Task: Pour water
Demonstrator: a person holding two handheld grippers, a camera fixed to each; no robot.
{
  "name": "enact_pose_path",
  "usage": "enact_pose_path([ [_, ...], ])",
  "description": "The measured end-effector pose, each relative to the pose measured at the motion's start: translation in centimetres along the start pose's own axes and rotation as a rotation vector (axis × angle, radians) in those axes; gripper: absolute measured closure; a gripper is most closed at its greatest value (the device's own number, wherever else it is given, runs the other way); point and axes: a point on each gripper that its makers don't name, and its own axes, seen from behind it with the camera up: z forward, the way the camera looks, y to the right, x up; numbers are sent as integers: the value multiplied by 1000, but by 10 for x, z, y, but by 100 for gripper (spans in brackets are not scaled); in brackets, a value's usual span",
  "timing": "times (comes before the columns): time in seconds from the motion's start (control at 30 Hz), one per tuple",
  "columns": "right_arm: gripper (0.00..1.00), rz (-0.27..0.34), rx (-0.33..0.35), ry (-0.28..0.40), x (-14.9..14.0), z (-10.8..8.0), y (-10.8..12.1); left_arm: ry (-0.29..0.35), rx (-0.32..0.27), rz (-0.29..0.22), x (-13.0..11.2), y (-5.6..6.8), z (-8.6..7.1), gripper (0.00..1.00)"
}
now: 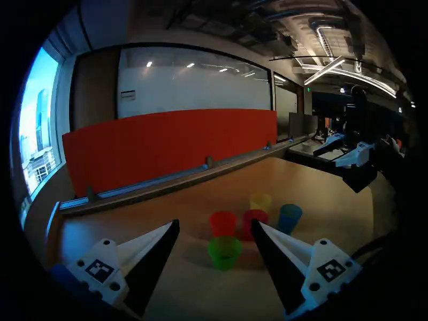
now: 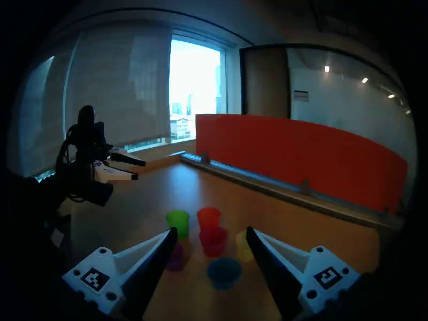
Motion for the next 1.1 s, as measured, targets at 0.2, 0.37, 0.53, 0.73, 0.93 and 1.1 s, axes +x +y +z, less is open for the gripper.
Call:
enact_pose_path([
  [0.2,1,8,-9,-32,-19,8,9,-42,-15,-6,-17,-1,14,1],
  [0.37,0,20,-14,-54,-34,16,17,-81,-26,-2,-34,0,26,1],
  [0.53,0,28,-17,-69,-46,25,23,-120,-35,1,-53,1,38,1],
  [0.73,1,34,-17,-94,-63,35,29,-171,-52,-5,-76,4,52,1],
  [0.93,1,45,-14,-111,-77,44,32,-218,-75,-8,-98,10,64,1],
  [1.1,1,42,-12,-123,-86,49,34,-255,-90,-7,-116,13,74,1],
])
